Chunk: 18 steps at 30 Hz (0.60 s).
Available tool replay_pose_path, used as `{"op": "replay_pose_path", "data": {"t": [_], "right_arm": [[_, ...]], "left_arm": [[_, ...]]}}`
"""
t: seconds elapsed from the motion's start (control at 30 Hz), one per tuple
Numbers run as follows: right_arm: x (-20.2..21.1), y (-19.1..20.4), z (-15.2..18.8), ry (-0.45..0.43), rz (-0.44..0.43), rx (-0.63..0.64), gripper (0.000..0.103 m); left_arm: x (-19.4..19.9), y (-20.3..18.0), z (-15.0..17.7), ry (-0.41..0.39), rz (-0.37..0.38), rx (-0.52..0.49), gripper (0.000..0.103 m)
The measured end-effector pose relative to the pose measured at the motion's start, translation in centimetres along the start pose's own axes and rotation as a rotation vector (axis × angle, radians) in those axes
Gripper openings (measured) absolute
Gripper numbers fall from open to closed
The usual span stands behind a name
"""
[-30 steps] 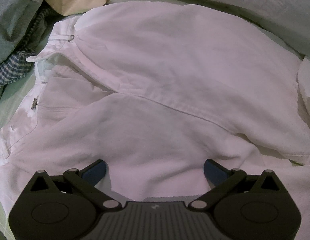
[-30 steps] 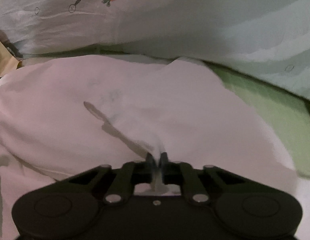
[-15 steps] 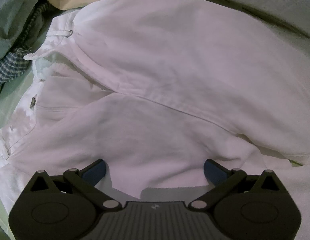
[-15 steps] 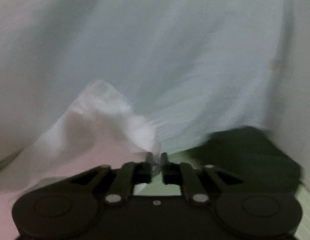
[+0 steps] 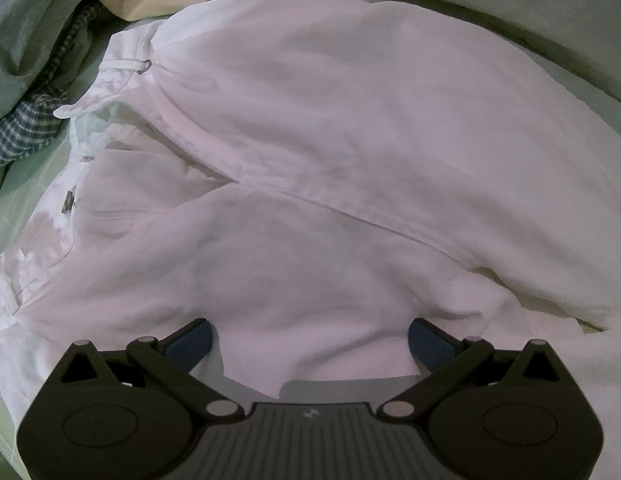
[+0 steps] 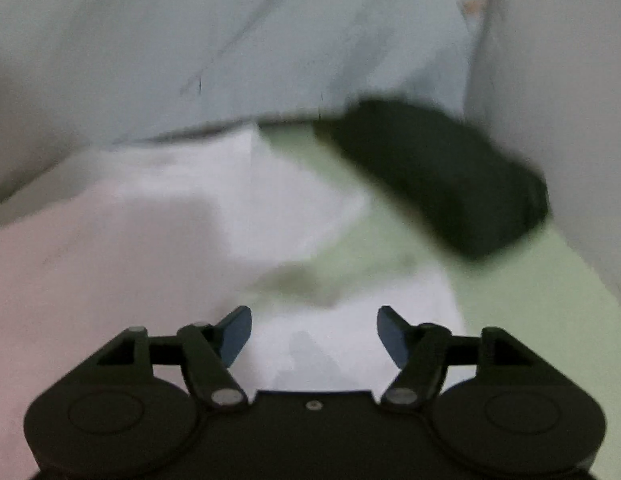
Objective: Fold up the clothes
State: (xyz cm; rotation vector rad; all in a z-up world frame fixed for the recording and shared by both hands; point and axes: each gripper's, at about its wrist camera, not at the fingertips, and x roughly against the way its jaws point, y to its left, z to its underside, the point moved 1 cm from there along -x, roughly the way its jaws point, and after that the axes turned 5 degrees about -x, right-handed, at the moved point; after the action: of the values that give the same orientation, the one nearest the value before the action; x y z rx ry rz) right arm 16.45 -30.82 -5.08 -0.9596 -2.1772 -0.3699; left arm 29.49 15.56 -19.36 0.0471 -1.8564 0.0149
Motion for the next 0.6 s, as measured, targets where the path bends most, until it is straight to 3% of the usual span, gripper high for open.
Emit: {"op": "replay_pose_path", "data": {"t": [0.27, 0.4, 0.47, 0.6], "right_arm": [[6.2, -3.0, 9.5, 0.121, -0.097, -0.1, 0.077], [7.8, -2.8, 11.2, 0.135, -0.119, -0.098, 0.078], [8.5, -2.7, 11.6, 0.135, -0.127, -0.1, 0.079], [9.0, -2.5, 12.1, 0.153, -0.147, -0.114, 0.08]], "left_arm": [[3.0, 3.0, 2.9, -0.075, 0.046, 0.086, 0.1], [4.0, 6.7, 5.2, -0.136, 0.047, 0.157, 0.094], [4.9, 9.3, 6.0, -0.188, 0.019, 0.208, 0.087], [5.2, 14.2, 7.2, -0.263, -0.09, 0.292, 0.086]]}}
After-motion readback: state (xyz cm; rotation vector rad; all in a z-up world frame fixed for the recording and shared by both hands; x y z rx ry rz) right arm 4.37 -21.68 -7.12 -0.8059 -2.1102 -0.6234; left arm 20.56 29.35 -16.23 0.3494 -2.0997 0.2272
